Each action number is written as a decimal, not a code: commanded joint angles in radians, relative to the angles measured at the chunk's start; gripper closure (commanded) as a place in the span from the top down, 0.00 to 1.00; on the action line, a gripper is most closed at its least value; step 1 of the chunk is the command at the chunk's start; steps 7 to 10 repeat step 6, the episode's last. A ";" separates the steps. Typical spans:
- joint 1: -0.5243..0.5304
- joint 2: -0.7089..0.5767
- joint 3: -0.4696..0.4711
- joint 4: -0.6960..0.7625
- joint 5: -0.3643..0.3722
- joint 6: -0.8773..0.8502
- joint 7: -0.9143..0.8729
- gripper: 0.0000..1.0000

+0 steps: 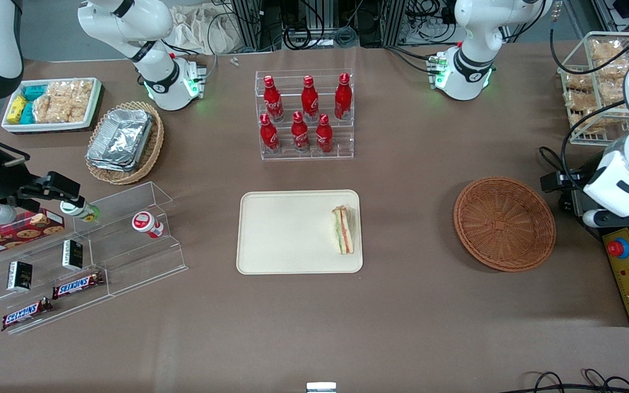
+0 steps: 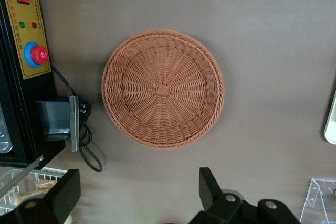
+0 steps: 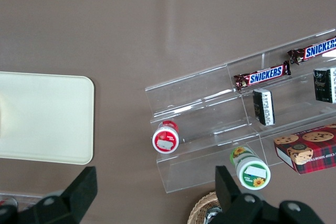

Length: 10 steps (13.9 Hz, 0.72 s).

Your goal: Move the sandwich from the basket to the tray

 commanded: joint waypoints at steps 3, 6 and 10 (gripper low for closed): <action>-0.082 -0.033 0.112 -0.045 -0.068 0.084 0.011 1.00; -0.078 -0.026 0.112 -0.025 -0.071 0.081 0.084 1.00; -0.078 -0.026 0.112 -0.025 -0.071 0.081 0.084 1.00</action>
